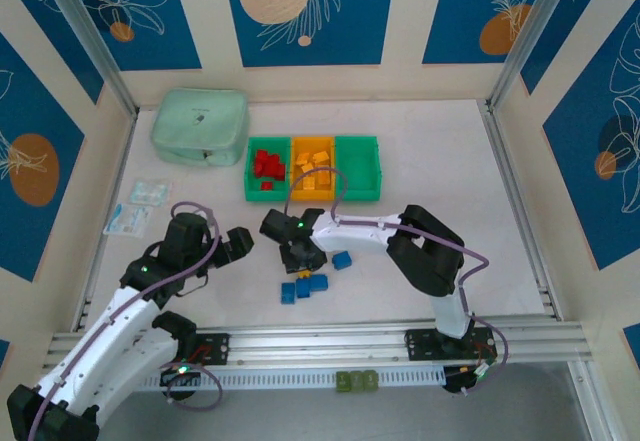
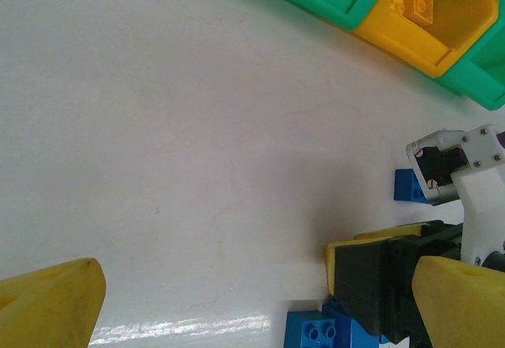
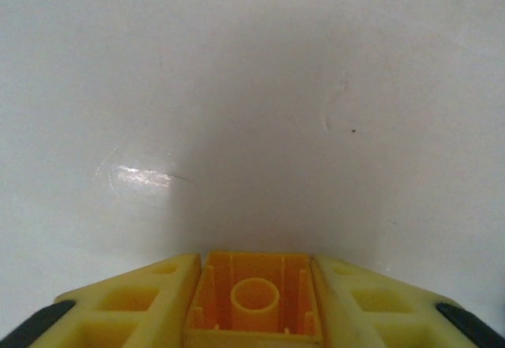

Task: Sort the legos into containers by color
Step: Pick up the lego from the bottom-center of the table, then place the lego in the container.

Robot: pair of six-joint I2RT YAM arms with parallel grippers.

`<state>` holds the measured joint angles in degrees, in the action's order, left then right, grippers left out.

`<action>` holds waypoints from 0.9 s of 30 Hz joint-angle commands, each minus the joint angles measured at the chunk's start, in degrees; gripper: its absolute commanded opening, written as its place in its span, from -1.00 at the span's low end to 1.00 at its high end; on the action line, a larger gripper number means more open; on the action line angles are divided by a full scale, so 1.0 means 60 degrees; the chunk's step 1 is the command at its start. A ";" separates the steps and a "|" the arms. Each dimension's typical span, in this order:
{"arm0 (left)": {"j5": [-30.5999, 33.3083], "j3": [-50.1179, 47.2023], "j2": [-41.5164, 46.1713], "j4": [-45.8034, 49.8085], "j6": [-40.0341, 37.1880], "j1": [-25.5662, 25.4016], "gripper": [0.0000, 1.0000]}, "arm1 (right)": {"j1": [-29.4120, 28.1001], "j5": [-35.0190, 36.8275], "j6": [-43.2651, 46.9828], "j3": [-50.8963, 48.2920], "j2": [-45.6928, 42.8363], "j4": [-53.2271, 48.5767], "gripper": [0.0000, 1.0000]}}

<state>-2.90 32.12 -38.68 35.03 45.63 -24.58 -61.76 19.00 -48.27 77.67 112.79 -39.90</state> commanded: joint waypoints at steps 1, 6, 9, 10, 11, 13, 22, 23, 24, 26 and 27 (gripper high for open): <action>0.0146 0.0111 0.0118 0.0154 0.0013 0.0127 0.99 | 0.0035 -0.0115 0.0117 0.0167 -0.0012 -0.0103 -0.25; 0.0055 0.0241 0.0020 0.0031 -0.0071 0.0127 0.99 | 0.0135 -0.0041 0.0328 0.0291 -0.0380 -0.0090 -0.34; -0.0095 0.0408 -0.0150 -0.0086 -0.0155 0.0127 0.99 | 0.0266 0.0046 0.0505 0.0361 -0.0738 -0.0084 -0.37; -0.0138 0.0458 -0.0223 -0.0155 -0.0186 0.0121 0.99 | 0.0341 0.0121 0.0592 0.0387 -0.0871 -0.0114 -0.38; -0.0172 0.0488 -0.0301 -0.0242 -0.0233 0.0127 0.99 | 0.0434 0.0208 0.0717 0.0424 -0.0998 -0.0117 -0.39; -0.0247 0.0577 -0.0482 -0.0428 -0.0334 0.0127 0.99 | 0.0611 0.0410 0.1001 0.0534 -0.1213 -0.0167 -0.39; -0.0630 0.1511 -0.1882 -0.1428 -0.0776 0.0141 0.99 | 0.2006 0.1151 0.2663 0.1482 -0.1418 0.0269 -0.41; -0.0667 0.1572 -0.2030 -0.1530 -0.0802 0.0134 0.99 | 0.2210 0.1179 0.2825 0.1657 -0.1323 0.0388 -0.41; -0.0699 0.1649 -0.2141 -0.1598 -0.0854 0.0139 0.99 | 0.2360 0.1176 0.2936 0.1854 -0.1215 0.0395 -0.41; -0.0748 0.1839 -0.2401 -0.1670 -0.1016 0.0156 0.99 | 0.2677 0.1207 0.3286 0.2347 -0.0908 0.0455 -0.41; -0.0722 0.1930 -0.2503 -0.1675 -0.1100 0.0156 0.99 | 0.2802 0.1231 0.3435 0.2553 -0.0755 0.0519 -0.40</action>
<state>-5.87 41.04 -52.49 27.14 41.47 -24.38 -46.57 25.04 -32.12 89.49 106.34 -38.33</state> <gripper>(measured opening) 0.993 0.336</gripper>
